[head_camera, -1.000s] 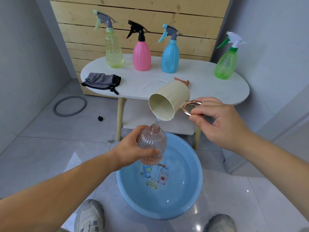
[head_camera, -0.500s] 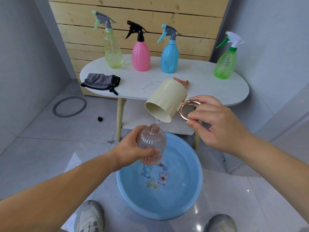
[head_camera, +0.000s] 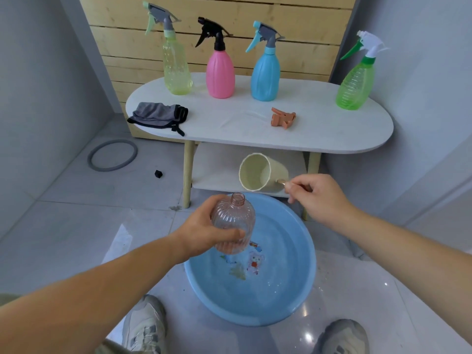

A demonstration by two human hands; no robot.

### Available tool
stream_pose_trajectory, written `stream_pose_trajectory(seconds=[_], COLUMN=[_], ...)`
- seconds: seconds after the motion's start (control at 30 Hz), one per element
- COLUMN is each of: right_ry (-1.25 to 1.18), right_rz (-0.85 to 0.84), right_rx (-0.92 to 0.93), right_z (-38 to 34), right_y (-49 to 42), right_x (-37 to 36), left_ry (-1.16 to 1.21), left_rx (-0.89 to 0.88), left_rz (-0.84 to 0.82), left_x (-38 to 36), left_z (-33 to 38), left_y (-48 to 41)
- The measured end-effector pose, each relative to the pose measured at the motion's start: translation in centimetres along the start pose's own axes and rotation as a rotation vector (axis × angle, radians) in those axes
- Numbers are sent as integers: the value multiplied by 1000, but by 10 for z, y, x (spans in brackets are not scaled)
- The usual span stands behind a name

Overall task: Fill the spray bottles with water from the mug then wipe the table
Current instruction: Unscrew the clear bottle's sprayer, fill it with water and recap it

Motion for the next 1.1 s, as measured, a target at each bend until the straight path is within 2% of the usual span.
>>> stream_pose_trajectory(seconds=[0.1,0.23,0.67,0.87,1.1], right_ry=[-7,91,191,248,380], right_rz=[-81,-154,-345,-386,-417], right_rx=[-201,-293,-245,-246,-158], right_z=[59,123,218,233,247], right_y=[-14,-33,-77,-85,-94], right_x=[-26,-53,-117,-130,-146], left_ry=[-24,-68,-35,16,-31], left_rx=[23,44,108,99,92], left_rz=[-4,-6,-55,-35,-41], left_x=[-2,-6,-24,-35,-29], left_z=[-12,-24,-64,-77,-89], left_y=[-2,-7,-32,-59,-72])
Point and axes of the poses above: each hand's wrist, its own y-axis away from the middle knuckle, its own x-axis out of the back of the hand, z = x × y, the point moved 10 cm from there along -y, towards the middle knuckle, and after that the axes turned 11 degrees about -z, right-handed, at the moved point
